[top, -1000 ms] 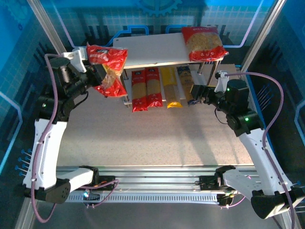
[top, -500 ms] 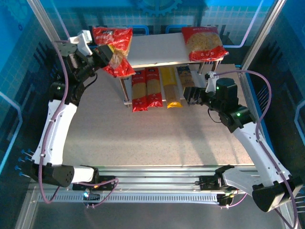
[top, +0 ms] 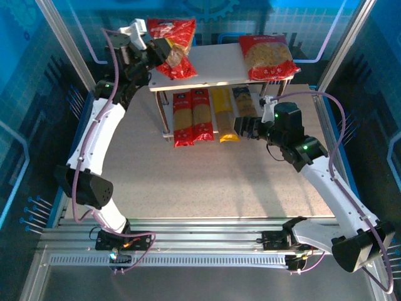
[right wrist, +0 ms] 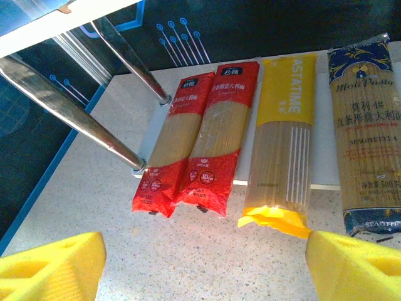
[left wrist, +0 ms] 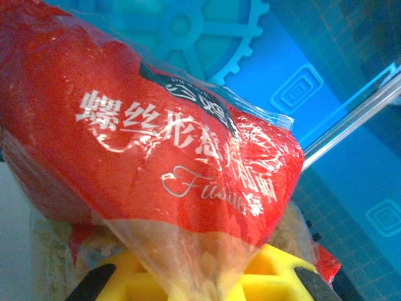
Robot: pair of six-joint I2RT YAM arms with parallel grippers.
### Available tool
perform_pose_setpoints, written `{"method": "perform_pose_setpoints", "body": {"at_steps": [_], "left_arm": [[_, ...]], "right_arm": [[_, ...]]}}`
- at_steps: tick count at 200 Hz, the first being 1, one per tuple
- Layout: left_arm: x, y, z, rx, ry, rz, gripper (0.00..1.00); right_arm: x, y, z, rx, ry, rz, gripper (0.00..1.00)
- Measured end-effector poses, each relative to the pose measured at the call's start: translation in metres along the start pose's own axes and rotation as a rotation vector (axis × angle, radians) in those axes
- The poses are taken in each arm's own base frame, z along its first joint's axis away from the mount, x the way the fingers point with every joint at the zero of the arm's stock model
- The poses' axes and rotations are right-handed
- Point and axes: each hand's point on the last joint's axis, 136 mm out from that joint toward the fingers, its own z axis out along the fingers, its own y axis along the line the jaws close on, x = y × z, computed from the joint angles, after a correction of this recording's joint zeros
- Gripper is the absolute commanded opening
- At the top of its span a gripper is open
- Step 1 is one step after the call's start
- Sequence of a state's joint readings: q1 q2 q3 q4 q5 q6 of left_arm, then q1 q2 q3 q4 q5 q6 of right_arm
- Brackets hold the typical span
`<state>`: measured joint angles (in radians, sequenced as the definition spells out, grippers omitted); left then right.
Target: Place and organize the pasta boxes and bags onto the shelf
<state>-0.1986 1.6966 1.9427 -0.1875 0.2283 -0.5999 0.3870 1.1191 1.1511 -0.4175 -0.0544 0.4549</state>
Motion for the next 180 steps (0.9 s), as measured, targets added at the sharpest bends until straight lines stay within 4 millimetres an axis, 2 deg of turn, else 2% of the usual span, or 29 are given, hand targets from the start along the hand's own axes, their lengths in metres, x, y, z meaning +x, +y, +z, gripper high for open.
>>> {"method": "perform_pose_setpoints", "body": {"at_steps": [27,53,144,167,180], "left_arm": [[0.013,-0.010,0.008,0.001,0.020,0.021,0.02],[0.016,-0.012,0.013,-0.019,0.007,0.038,0.01],[0.031,0.015,0.035,-0.155,-0.029,0.078,0.02],[0.032,0.016,0.036,-0.174,-0.040,0.079,0.15],[0.036,0.017,0.037,-0.180,-0.040,0.083,0.26]], "right_arm": [[0.001,-0.001,0.002,0.003,0.003,-0.003,0.84],[0.002,-0.001,0.003,0.003,0.003,-0.003,0.84],[0.001,-0.003,0.004,0.009,-0.003,-0.004,0.85],[0.004,-0.005,0.005,0.019,0.000,-0.005,0.85],[0.004,-0.005,0.006,0.019,0.002,-0.005,0.85]]}}
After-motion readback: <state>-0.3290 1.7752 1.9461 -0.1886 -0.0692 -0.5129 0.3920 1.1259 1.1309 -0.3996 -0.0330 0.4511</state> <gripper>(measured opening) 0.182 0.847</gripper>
